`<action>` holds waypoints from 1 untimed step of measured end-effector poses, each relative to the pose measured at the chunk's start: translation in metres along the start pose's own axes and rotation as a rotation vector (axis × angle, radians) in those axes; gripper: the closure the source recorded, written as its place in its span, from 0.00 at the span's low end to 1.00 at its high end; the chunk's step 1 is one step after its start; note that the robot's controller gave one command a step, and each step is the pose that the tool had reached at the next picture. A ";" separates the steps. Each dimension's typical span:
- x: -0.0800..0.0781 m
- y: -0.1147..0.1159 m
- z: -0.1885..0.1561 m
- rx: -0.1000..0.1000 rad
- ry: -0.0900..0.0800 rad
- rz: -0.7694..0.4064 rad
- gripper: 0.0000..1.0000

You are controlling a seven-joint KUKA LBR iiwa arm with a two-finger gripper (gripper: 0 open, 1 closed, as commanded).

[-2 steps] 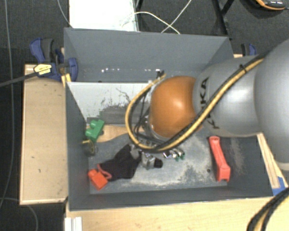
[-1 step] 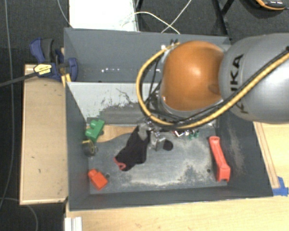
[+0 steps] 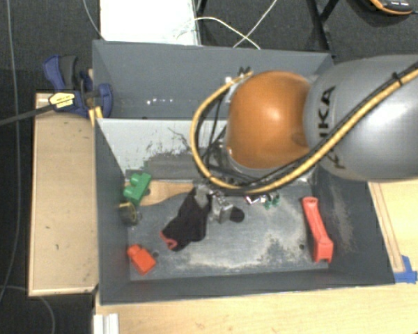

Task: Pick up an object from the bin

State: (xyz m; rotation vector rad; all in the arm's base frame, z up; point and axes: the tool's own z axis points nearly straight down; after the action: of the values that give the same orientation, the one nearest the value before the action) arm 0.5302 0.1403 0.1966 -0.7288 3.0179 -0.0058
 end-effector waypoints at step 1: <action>-0.013 0.025 0.045 0.000 -0.001 -0.444 1.00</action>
Offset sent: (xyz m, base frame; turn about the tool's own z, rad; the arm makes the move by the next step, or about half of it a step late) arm 0.0065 0.0189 -0.0484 -0.0233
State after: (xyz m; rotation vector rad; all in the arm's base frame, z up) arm 0.5322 0.1683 0.1515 -1.3758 2.7839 -0.0174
